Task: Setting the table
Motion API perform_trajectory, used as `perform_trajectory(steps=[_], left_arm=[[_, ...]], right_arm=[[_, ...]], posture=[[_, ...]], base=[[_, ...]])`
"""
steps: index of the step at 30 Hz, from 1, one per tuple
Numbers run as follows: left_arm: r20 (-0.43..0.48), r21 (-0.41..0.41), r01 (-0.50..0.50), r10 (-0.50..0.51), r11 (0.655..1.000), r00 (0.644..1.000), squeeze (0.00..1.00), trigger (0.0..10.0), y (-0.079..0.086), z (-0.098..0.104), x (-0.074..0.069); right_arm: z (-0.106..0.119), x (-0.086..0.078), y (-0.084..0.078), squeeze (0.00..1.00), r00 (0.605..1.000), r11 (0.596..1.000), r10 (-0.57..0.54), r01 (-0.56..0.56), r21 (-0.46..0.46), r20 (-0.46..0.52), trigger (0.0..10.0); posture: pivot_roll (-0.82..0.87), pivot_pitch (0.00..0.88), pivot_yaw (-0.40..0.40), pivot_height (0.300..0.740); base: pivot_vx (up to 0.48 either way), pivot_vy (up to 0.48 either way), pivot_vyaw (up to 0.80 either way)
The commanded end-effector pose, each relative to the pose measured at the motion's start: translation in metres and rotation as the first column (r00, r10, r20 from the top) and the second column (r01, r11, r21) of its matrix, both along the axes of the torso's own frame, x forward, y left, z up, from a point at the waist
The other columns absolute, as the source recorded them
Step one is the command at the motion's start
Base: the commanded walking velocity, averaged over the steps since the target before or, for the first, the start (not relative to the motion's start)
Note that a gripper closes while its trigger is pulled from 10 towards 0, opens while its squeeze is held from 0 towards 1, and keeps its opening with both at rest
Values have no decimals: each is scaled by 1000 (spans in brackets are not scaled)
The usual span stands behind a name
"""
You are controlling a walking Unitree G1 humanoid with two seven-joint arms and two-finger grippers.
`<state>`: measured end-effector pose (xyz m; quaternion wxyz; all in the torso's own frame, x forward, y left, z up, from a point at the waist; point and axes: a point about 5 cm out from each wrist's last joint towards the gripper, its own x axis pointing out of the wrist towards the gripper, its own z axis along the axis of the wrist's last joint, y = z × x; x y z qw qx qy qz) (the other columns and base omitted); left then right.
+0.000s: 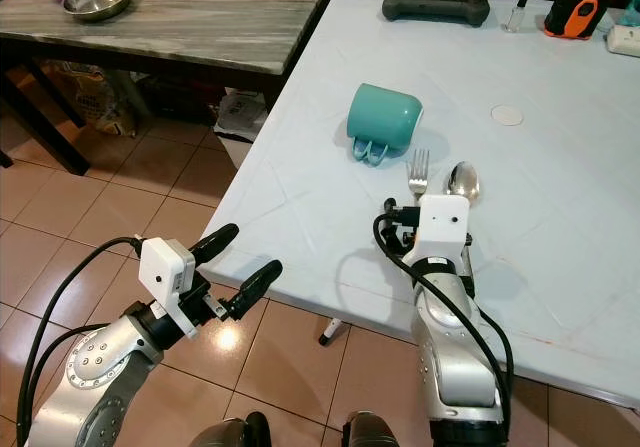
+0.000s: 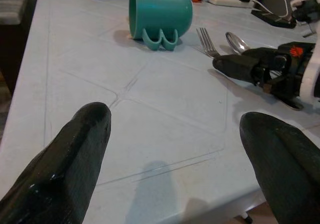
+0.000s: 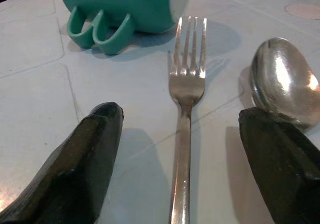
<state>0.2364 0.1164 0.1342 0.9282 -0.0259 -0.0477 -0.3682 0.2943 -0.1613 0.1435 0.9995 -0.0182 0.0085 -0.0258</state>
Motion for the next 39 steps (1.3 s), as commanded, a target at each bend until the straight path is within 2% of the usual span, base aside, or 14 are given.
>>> perform_trajectory(steps=[1, 7, 14, 23, 39], left_arm=[[-1, 13, 20, -19, 1000, 1000, 0, 10000, 1, 0, -4], [-4, 15, 42, -42, 999, 999, 0, 10000, 0, 1, -6], [-10, 26, 98, -98, 995, 995, 0, 10000, 1, 2, -8], [-7, 41, 101, -100, 994, 995, 0, 10000, 3, 1, -6], [3, 47, 103, -103, 994, 995, 0, 10000, 4, 0, -5]], right_arm=[[-13, -1, 0, 0, 997, 1000, 11, -10, 17, -70, 0], [-17, 0, -3, 0, 993, 999, 18, -12, 51, -118, 0], [-29, -9, -11, 0, 980, 994, 0, 21, 104, -199, 0], [-33, -9, -14, 0, 970, 989, -5, 40, 140, -245, 0], [-35, -5, -13, 0, 964, 972, -13, 74, 223, -266, 0]], posture=[[-141, 231, 63, 740], [-145, 233, 57, 740], [-150, 236, 62, 740], [-151, 232, 66, 740], [-152, 220, 66, 740]], base=[[0, 0, 0], [0, 0, 0], [0, 0, 0], [0, 0, 0], [0, 0, 0]])
